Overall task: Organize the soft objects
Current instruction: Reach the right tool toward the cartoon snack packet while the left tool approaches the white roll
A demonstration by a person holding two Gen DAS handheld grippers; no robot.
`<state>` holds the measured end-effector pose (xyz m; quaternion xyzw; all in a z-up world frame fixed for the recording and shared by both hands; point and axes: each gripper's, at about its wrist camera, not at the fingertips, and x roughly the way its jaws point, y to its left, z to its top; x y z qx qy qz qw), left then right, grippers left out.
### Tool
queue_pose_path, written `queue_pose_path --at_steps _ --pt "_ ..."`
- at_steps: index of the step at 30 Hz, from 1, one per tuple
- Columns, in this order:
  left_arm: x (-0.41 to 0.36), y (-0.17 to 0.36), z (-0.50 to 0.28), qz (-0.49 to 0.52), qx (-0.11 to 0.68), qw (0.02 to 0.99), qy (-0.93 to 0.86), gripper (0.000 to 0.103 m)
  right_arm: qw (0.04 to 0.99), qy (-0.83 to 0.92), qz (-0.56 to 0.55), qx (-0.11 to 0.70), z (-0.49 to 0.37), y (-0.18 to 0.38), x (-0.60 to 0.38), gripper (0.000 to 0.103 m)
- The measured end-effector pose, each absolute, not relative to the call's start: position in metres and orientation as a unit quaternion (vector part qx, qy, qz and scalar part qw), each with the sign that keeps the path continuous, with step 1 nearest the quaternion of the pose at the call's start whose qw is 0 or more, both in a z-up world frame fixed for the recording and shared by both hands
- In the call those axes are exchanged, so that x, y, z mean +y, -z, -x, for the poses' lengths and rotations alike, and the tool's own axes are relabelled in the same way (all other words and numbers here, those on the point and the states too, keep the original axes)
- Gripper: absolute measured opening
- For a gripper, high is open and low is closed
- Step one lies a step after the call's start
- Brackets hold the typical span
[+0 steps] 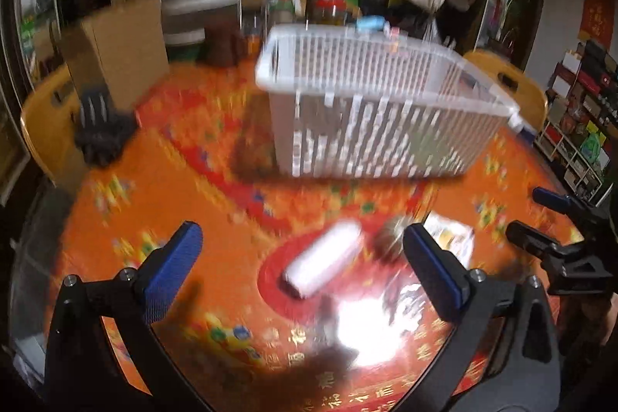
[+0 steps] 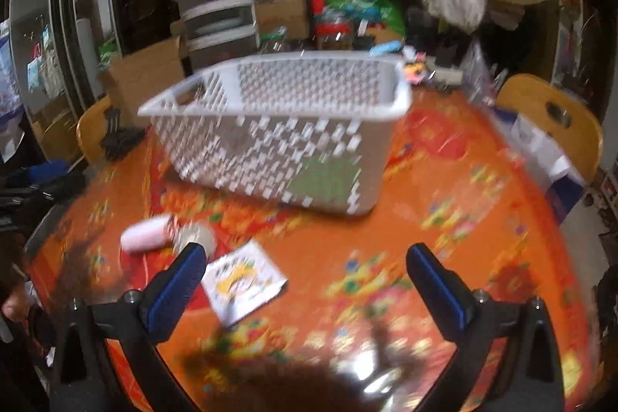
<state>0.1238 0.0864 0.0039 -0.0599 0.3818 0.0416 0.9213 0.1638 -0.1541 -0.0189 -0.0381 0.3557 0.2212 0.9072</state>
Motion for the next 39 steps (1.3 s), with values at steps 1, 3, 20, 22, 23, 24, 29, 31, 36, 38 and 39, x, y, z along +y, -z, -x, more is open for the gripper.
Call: queue_pose_path --at_steps 1,3,20,22,23,24,29,31,36,38,39 --pt "0.086 0.005 -0.126 0.06 0.389 0.919 -0.041 0.103 0.901 -0.227 0.042 0.366 -0.163 0.028 -0.148 0.103" --pt "0.085 0.017 -0.13 0.053 0.397 0.915 -0.045 0.103 0.897 -0.232 0.046 0.374 -0.162 0.038 -0.141 0.103" --pt "0.081 0.06 -0.167 0.058 0.44 0.896 -0.018 0.103 0.868 -0.253 0.096 0.416 -0.166 0.072 -0.101 0.096" --pt "0.08 0.061 -0.168 0.058 0.441 0.895 -0.015 0.103 0.866 -0.253 0.099 0.42 -0.167 0.074 -0.099 0.095" --pt "0.079 0.062 -0.17 0.056 0.442 0.895 -0.014 0.103 0.865 -0.252 0.099 0.421 -0.168 0.075 -0.098 0.095" --pt "0.079 0.062 -0.171 0.053 0.443 0.895 -0.013 0.103 0.865 -0.251 0.099 0.423 -0.169 0.076 -0.098 0.094" --pt "0.079 0.063 -0.175 0.053 0.446 0.893 -0.006 0.103 0.859 -0.249 0.106 0.435 -0.175 0.079 -0.094 0.092" --pt "0.079 0.064 -0.175 0.053 0.447 0.893 -0.006 0.103 0.858 -0.246 0.113 0.435 -0.176 0.081 -0.091 0.092" --pt "0.08 0.065 -0.176 0.054 0.448 0.892 -0.004 0.103 0.856 -0.243 0.133 0.436 -0.177 0.083 -0.083 0.09" --pt "0.08 0.067 -0.176 0.056 0.449 0.892 -0.002 0.103 0.856 -0.245 0.133 0.435 -0.177 0.083 -0.083 0.088" --pt "0.079 0.067 -0.176 0.055 0.45 0.891 -0.002 0.103 0.857 -0.245 0.133 0.433 -0.177 0.083 -0.083 0.084"
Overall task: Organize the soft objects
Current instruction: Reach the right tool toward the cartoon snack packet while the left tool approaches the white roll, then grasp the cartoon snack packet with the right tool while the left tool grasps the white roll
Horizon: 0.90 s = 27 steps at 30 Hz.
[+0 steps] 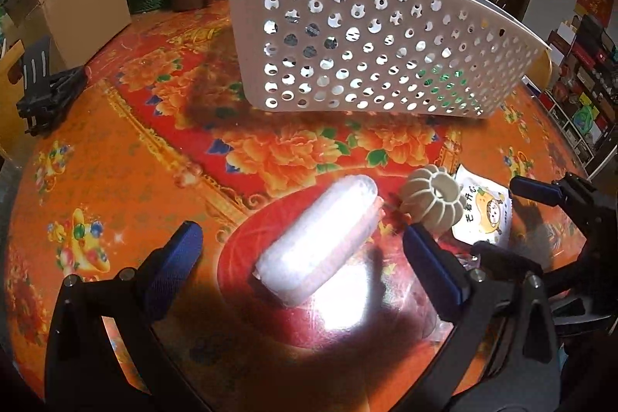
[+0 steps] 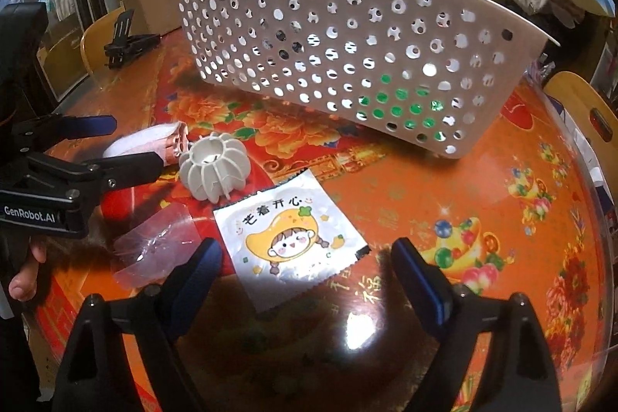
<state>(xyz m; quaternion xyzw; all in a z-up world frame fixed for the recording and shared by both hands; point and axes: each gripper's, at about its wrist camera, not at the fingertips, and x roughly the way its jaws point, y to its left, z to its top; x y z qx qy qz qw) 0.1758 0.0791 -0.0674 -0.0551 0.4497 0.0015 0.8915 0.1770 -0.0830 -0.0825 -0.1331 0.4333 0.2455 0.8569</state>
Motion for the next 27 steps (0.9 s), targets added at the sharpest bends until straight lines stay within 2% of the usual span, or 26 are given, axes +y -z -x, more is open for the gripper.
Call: queue_pose_path --at_steps 5,7,10,12,16,19,20,21,23,25,27 --pt "0.078 0.068 -0.176 0.056 0.45 0.891 0.0 0.102 0.862 -0.247 0.13 0.423 -0.174 0.08 -0.085 0.065" --pt "0.078 0.068 -0.176 0.057 0.449 0.892 0.001 0.102 0.862 -0.251 0.131 0.42 -0.172 0.079 -0.085 0.061" --pt "0.076 0.07 -0.176 0.054 0.453 0.89 0.003 0.095 0.863 -0.257 0.132 0.415 -0.169 0.078 -0.086 0.052" --pt "0.075 0.072 -0.176 0.052 0.457 0.888 0.003 0.088 0.863 -0.261 0.131 0.412 -0.168 0.077 -0.087 0.038" --pt "0.073 0.072 -0.175 0.044 0.454 0.89 -0.002 0.077 0.863 -0.265 0.129 0.409 -0.166 0.076 -0.089 0.035" --pt "0.071 0.071 -0.174 0.04 0.452 0.891 -0.003 0.064 0.864 -0.266 0.128 0.408 -0.164 0.076 -0.09 0.033" --pt "0.071 0.07 -0.173 0.04 0.451 0.892 -0.001 0.054 0.864 -0.267 0.127 0.408 -0.164 0.076 -0.09 0.032" --pt "0.07 0.069 -0.172 0.037 0.45 0.892 -0.002 0.047 0.864 -0.268 0.124 0.407 -0.164 0.075 -0.091 0.023" --pt "0.068 0.068 -0.172 0.032 0.45 0.892 -0.004 0.045 0.865 -0.27 0.116 0.408 -0.164 0.075 -0.094 0.018" --pt "0.068 0.068 -0.17 0.031 0.448 0.893 -0.005 0.042 0.863 -0.276 0.109 0.408 -0.164 0.075 -0.096 0.016" --pt "0.069 0.068 -0.168 0.037 0.445 0.895 -0.003 0.034 0.864 -0.279 0.109 0.406 -0.163 0.074 -0.095 0.015"
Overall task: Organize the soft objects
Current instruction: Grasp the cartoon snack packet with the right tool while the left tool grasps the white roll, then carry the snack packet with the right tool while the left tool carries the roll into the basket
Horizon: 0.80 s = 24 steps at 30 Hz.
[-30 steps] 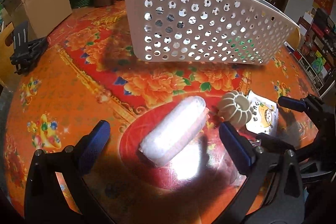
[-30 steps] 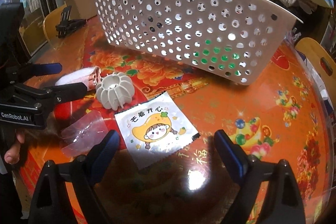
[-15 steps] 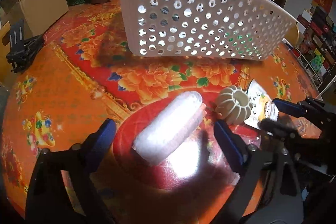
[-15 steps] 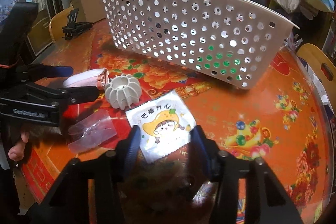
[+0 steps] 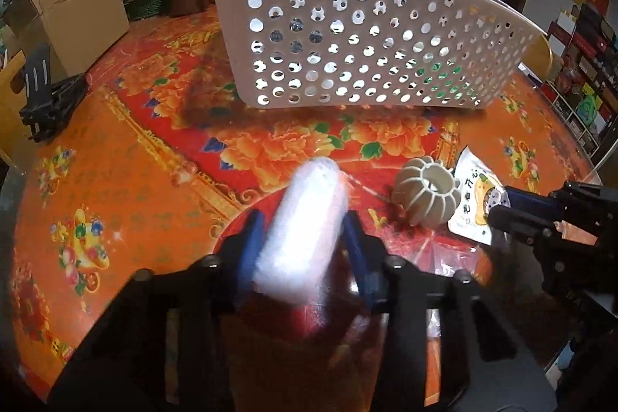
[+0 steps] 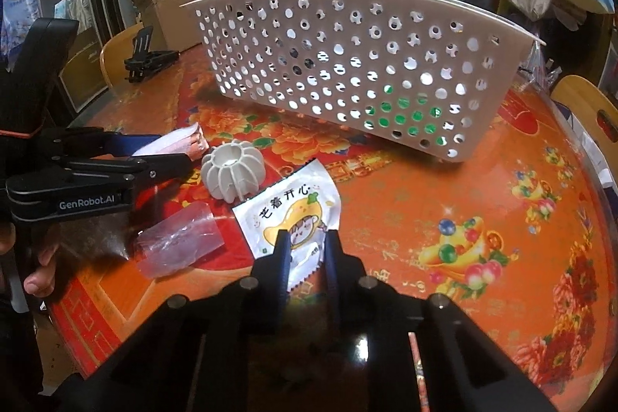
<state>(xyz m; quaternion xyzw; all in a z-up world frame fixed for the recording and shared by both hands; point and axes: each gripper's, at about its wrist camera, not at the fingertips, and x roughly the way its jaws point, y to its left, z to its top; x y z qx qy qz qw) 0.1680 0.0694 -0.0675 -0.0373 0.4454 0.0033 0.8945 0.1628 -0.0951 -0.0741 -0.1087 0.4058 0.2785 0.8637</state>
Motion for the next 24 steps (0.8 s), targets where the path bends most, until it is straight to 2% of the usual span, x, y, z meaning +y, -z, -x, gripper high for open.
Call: queue_pose_path --at_steps 2,24 --pt "0.072 0.067 -0.166 0.045 0.444 0.895 -0.002 0.032 0.865 -0.281 0.106 0.402 -0.162 0.073 -0.096 0.01" --pt "0.083 0.054 -0.152 0.07 0.412 0.908 -0.028 0.03 0.892 -0.274 0.059 0.355 -0.155 0.051 -0.131 0.009"
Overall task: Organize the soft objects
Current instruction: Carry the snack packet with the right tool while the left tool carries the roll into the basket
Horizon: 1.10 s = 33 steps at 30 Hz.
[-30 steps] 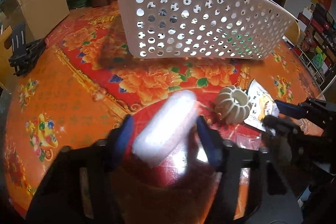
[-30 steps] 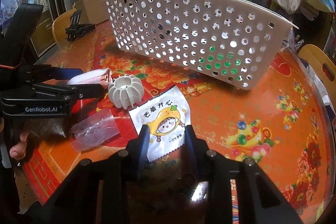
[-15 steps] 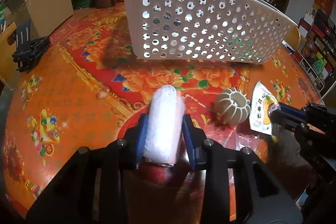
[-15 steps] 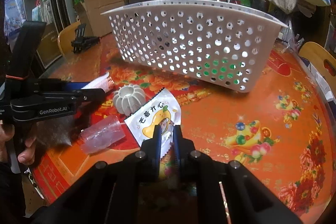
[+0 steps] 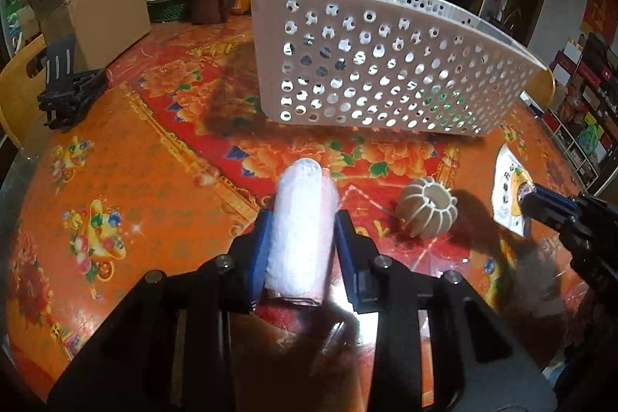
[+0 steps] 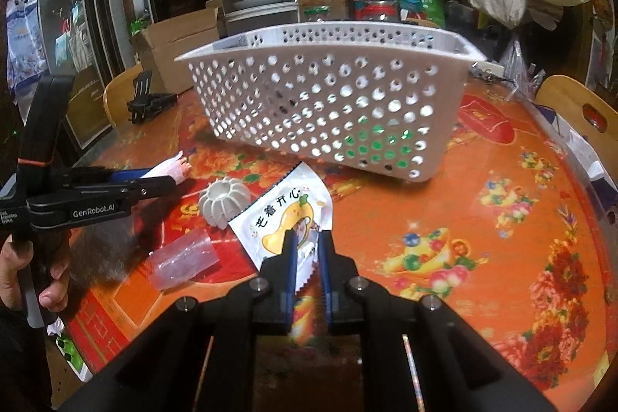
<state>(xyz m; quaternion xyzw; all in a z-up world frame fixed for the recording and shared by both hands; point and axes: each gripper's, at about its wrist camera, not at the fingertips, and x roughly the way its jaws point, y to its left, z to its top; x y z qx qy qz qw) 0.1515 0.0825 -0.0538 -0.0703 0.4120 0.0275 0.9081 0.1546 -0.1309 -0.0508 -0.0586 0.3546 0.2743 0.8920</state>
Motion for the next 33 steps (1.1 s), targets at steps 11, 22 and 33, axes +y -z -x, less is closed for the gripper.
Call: queue_pose_path --at_steps 11,22,33 --pt "0.075 0.017 -0.134 0.068 0.376 0.923 -0.032 0.03 0.907 -0.261 0.056 0.325 -0.15 0.019 -0.152 0.009" --pt "0.077 -0.03 -0.13 0.072 0.348 0.934 -0.042 0.03 0.918 -0.254 0.06 0.298 -0.15 -0.02 -0.162 0.009" --pt "0.086 -0.109 -0.169 0.064 0.316 0.945 -0.048 0.03 0.927 -0.246 0.077 0.273 -0.184 -0.08 -0.158 0.009"
